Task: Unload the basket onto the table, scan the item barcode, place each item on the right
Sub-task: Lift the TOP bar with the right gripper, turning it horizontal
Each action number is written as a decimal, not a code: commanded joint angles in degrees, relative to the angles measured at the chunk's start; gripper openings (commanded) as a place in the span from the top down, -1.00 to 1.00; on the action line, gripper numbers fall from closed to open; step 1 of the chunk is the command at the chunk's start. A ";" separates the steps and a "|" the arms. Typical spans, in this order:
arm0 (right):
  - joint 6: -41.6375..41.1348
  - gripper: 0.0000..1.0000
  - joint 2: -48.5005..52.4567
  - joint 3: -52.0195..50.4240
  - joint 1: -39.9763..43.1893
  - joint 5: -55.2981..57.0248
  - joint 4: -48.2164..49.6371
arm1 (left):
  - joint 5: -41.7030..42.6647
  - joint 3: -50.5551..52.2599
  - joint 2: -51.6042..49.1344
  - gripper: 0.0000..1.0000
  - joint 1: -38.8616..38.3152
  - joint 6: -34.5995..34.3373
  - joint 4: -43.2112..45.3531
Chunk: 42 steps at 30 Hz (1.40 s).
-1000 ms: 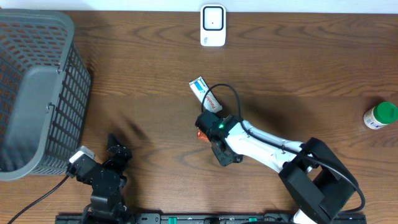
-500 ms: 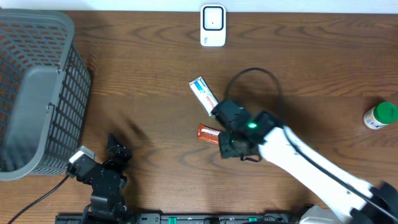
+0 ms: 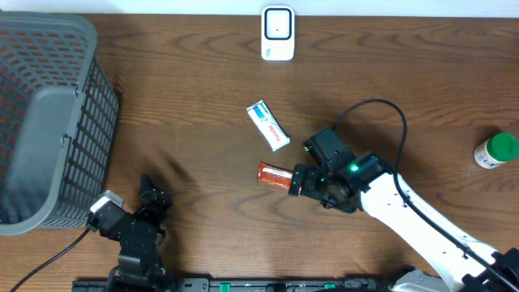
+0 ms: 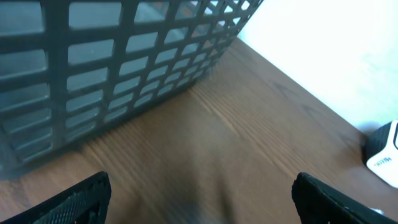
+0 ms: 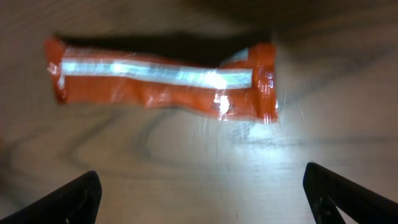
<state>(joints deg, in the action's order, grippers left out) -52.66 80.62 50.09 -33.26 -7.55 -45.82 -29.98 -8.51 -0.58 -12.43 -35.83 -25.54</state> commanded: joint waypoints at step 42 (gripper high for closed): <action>15.17 0.98 5.81 -4.00 6.71 4.07 15.08 | -0.26 0.79 0.31 -0.87 0.15 -0.02 -1.64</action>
<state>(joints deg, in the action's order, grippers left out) -45.93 91.66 44.27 -26.79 -10.31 -29.17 -29.95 -8.51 -0.58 -12.43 -35.83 -25.56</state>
